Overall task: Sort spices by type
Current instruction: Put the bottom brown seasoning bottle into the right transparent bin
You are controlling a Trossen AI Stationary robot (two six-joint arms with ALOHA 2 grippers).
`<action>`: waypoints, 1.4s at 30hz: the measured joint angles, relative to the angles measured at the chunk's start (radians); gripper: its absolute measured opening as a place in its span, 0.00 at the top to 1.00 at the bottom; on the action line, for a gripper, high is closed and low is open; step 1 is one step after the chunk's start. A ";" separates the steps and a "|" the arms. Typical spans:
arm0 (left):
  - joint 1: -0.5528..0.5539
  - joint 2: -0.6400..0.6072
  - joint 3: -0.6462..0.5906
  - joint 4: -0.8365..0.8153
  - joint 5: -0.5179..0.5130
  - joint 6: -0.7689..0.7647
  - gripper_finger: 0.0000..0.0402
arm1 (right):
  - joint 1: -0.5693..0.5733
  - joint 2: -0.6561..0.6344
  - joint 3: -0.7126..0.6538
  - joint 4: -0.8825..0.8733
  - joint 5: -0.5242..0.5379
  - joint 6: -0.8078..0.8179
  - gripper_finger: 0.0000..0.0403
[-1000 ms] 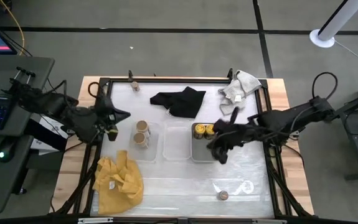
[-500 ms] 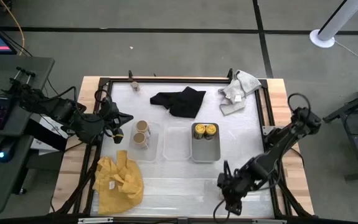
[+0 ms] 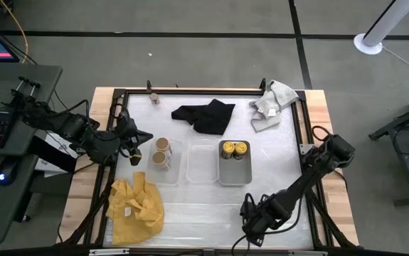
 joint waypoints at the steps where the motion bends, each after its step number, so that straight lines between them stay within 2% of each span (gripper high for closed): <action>1: 0.000 0.000 0.000 0.000 0.002 -0.001 1.00 | 0.000 0.011 0.000 -0.004 0.002 -0.001 0.33; 12: 0.000 0.000 0.000 0.000 0.003 -0.021 1.00 | 0.000 0.104 0.000 0.005 0.023 -0.008 0.34; 15: 0.000 0.000 0.000 0.001 0.003 -0.028 1.00 | 0.000 0.107 0.000 0.002 0.036 -0.006 0.40; 18: 0.000 0.000 0.000 0.006 0.003 -0.029 1.00 | 0.000 0.094 0.001 -0.017 0.039 -0.018 0.53; 25: 0.000 0.000 0.000 0.006 0.003 -0.044 1.00 | -0.028 -0.010 0.145 -0.273 0.094 -0.247 0.54; 29: 0.000 0.000 0.000 0.006 -0.003 -0.044 1.00 | -0.118 -0.059 0.299 -0.341 0.268 -0.464 0.54; 33: 0.000 0.000 0.000 0.006 -0.003 -0.044 1.00 | -0.270 -0.044 0.413 -0.268 0.380 -0.706 0.54; 38: 0.000 0.000 0.000 0.006 -0.004 -0.044 1.00 | -0.463 0.022 0.451 -0.114 0.388 -0.930 0.54; 42: 0.000 0.000 0.000 0.006 -0.005 -0.044 1.00 | -0.565 0.078 0.451 -0.082 0.313 -0.991 0.54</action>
